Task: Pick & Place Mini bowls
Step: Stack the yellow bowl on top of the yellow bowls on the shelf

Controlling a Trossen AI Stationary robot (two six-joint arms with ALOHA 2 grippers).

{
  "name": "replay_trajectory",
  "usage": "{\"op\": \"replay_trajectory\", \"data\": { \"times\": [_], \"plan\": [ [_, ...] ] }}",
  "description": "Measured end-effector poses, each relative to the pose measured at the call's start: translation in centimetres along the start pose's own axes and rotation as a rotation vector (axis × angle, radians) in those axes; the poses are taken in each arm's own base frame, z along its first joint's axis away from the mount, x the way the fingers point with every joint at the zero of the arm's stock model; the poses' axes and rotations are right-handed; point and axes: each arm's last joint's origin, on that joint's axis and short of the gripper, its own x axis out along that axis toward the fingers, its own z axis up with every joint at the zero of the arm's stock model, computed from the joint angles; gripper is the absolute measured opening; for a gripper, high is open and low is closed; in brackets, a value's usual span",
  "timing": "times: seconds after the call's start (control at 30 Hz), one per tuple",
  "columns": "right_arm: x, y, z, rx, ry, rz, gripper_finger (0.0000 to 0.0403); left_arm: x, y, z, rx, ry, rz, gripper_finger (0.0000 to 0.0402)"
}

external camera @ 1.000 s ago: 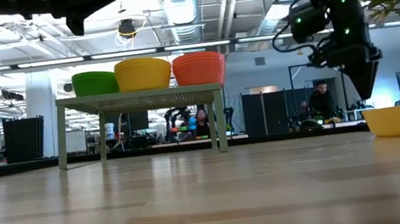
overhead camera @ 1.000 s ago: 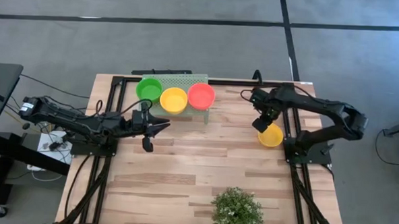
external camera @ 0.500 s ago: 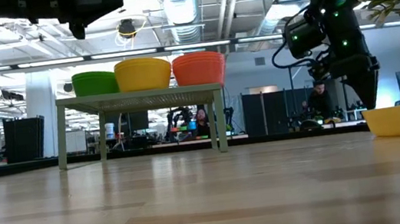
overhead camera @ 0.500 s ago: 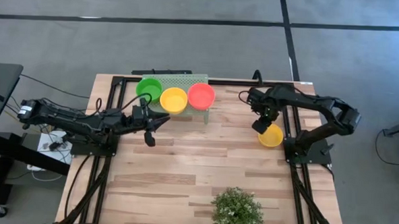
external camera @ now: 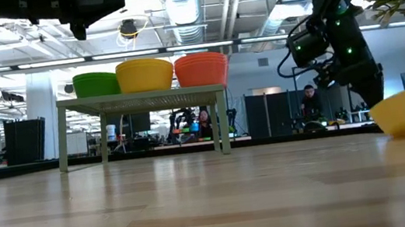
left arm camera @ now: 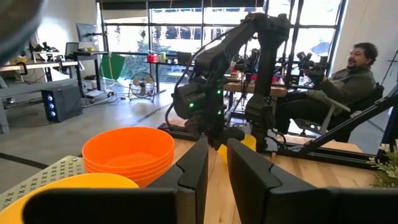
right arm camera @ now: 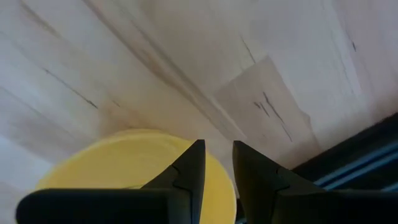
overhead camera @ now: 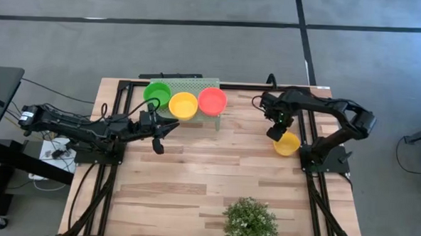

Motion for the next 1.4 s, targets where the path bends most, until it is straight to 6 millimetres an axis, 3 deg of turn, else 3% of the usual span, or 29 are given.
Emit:
{"op": "replay_trajectory", "data": {
  "times": [0.17, 0.5, 0.77, 1.27, 1.4],
  "plan": [
    [0.2, 0.0, 0.1, -0.04, 0.018, -0.003, 0.0077, 0.0, 0.0, 0.0, 0.0, 0.0, 0.0, 0.0062],
    [-2.8, -0.1, -1.6, -0.057, -0.067, 0.06, 0.0077, 0.0, 0.0, 0.0, -0.007, 0.0, 0.0, 0.0062],
    [-1.0, 0.0, -2.9, -0.159, -0.005, 0.068, 0.0077, 0.0, 0.0, 0.0, -0.009, -0.001, 0.0, 0.0062],
    [1.4, -0.2, -0.5, -0.152, 0.034, 0.051, 0.0077, 0.0, 0.0, 0.1, -0.014, -0.009, 0.0, 0.0062],
    [1.8, 0.0, -0.1, -0.168, 0.05, 0.055, 0.0057, 0.0, 0.0, 0.1, -0.014, -0.008, 0.0, 0.0062]
  ]
}}
